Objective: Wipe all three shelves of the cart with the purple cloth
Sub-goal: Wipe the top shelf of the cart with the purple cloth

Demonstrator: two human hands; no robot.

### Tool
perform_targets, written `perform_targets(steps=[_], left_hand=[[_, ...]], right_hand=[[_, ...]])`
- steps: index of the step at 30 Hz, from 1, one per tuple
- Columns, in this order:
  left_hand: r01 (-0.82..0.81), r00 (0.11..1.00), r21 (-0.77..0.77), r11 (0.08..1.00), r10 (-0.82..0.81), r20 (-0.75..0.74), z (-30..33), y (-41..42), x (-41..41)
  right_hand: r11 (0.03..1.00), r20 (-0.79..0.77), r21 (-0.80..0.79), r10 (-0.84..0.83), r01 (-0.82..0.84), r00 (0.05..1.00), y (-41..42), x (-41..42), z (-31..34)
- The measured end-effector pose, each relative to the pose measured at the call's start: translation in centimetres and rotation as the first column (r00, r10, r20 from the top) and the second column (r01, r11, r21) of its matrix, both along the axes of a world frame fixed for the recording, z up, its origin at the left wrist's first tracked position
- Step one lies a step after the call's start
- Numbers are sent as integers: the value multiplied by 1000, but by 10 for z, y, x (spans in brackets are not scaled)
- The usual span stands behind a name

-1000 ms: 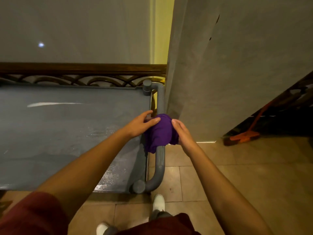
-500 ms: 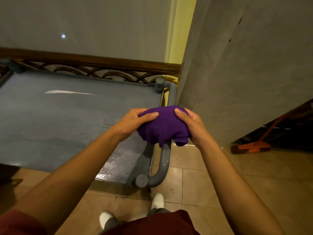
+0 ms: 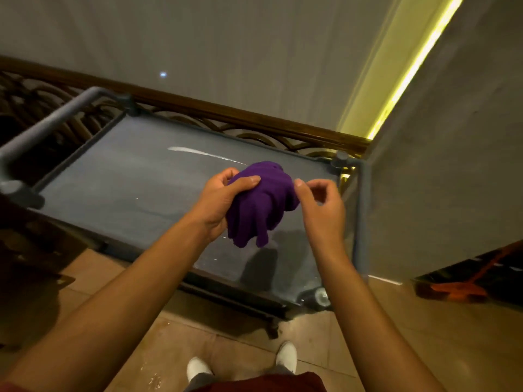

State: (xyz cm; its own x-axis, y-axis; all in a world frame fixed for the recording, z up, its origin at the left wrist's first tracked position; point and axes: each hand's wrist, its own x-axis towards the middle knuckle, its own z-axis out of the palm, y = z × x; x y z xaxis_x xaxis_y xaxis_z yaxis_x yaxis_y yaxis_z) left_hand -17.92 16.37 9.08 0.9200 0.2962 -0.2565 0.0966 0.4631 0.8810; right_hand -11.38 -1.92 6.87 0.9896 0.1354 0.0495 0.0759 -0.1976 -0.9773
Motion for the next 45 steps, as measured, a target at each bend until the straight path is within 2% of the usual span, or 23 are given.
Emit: perform_targets(steps=[2,4,7,9,10,12,15,17,18,20,21,23,25,27,31,32,33,36,38,42,45], left_hand=[[-29,1000,-58,998,29,-5,0,27,-19],[-56,998,-126,990,56,-3,-1,45,-33],[-90,996,-208,974,91,-7,-7,77,-57],[-111,994,-204,973,110,-14,-8,99,-69],[-122,992,-146,982,119,-32,-8,109,-74],[-114,988,107,988,124,-89,-9,132,-81],[-69,983,505,860,145,-113,-12,165,-86],[-19,987,600,800,112,-118,-16,190,-83],[20,990,550,835,62,-130,-16,201,-81],[91,987,346,934,-39,-153,-17,226,-71],[120,985,290,950,-78,-153,-18,236,-64],[111,990,327,938,-74,-124,-22,252,-48],[12,997,393,919,19,-74,-23,262,-29],[-64,995,395,917,91,-51,-24,270,-8],[-115,990,179,977,128,-65,-31,270,34],[-114,990,175,978,127,-64,-34,267,42],[-103,991,233,967,121,-65,-37,264,50],[-30,993,555,832,87,-76,-52,266,78],[52,993,697,715,36,-111,-64,274,93],[300,954,795,527,-159,-255,-89,281,116],[324,945,867,379,-177,-276,-110,290,117]], right_hand=[[988,-141,48,150,-144,979,39,-22,-6],[950,-265,155,305,-271,915,72,-42,-16],[875,-321,386,425,-293,846,121,-67,-27],[865,-352,423,432,-270,830,147,-75,-27],[870,-365,422,422,-257,830,158,-77,-27],[878,-387,419,403,-232,829,181,-77,-26],[901,-361,366,366,-231,858,208,-71,-23],[898,-310,353,379,-264,872,225,-60,-19],[881,-284,358,418,-309,863,231,-54,-15],[817,-232,375,540,-438,809,245,-37,-10],[787,-217,376,589,-490,779,251,-28,-9],[748,-213,404,637,-527,741,262,-8,-11],[740,-240,477,629,-474,740,272,10,-17],[752,-294,560,572,-347,765,283,24,-26],[682,-403,722,551,-116,730,297,36,-45],[656,-419,750,565,-79,711,298,35,-46],[643,-423,763,572,-64,703,299,37,-48],[707,-467,707,476,-9,745,299,50,-55],[762,-535,643,383,69,753,299,59,-60],[875,-606,441,128,198,785,298,74,-76],[900,-619,280,-96,333,780,278,85,-92]])
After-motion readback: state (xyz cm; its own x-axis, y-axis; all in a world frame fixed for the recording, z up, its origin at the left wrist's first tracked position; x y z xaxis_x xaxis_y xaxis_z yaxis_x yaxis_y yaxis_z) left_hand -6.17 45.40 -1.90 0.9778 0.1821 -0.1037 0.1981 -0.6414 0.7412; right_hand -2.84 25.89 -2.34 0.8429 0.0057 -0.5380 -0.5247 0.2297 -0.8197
